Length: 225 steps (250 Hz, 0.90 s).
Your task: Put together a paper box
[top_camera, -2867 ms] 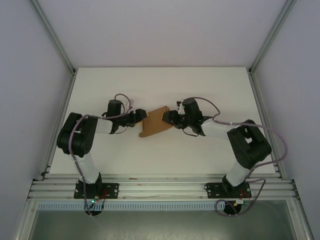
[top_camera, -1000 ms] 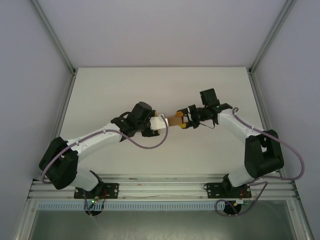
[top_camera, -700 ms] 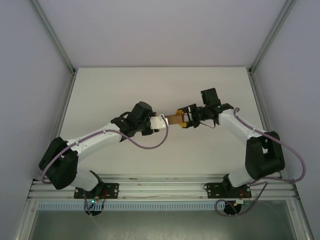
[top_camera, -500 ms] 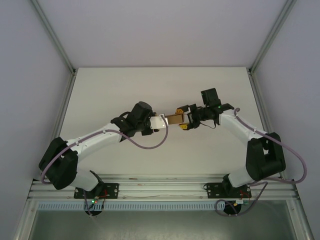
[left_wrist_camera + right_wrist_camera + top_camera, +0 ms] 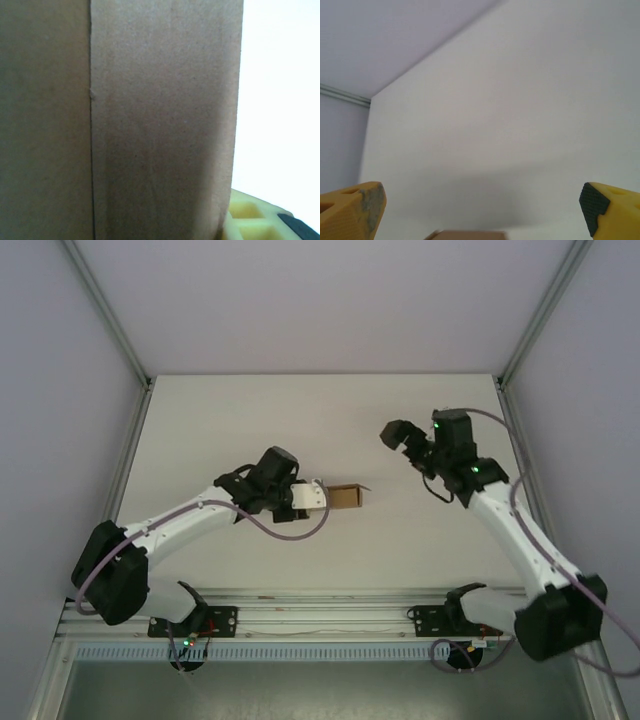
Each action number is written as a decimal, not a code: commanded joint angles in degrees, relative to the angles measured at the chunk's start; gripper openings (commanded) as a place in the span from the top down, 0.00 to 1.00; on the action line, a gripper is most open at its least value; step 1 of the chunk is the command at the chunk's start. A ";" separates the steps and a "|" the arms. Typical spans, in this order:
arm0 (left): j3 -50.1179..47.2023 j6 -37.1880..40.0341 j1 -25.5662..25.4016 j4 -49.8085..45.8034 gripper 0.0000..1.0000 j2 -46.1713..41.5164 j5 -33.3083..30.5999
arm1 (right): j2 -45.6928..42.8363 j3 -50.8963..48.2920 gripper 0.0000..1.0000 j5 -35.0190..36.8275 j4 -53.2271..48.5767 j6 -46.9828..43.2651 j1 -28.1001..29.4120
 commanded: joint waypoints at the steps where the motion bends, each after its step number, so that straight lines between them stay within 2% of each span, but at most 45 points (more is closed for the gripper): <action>1: 3.41 0.93 1.57 -5.20 0.60 2.58 5.72 | -6.85 -6.83 0.00 5.54 5.89 -25.49 -0.01; 11: 4.66 1.16 1.67 -6.10 0.60 3.78 5.95 | -9.36 -8.31 0.00 -0.90 5.21 -31.20 -0.04; 31: 7.51 2.07 1.76 -9.55 0.60 6.55 6.78 | -11.93 -9.35 0.00 -10.35 3.00 -37.03 0.01; 71: 12.75 1.87 1.77 -14.94 0.60 12.86 5.45 | -9.65 -8.49 0.02 -20.07 -3.35 -43.51 0.41; 137: 18.77 1.85 1.31 -20.43 0.58 20.22 3.45 | 4.88 -1.35 0.11 -19.80 -11.57 -47.42 4.49; 163: 19.25 1.86 1.23 -20.47 0.58 21.19 3.68 | 9.35 0.42 0.25 -19.61 -12.88 -48.87 6.04; 225: 19.77 2.20 1.23 -20.51 0.58 21.88 3.82 | 16.20 3.25 0.41 -17.85 -9.66 -46.83 7.50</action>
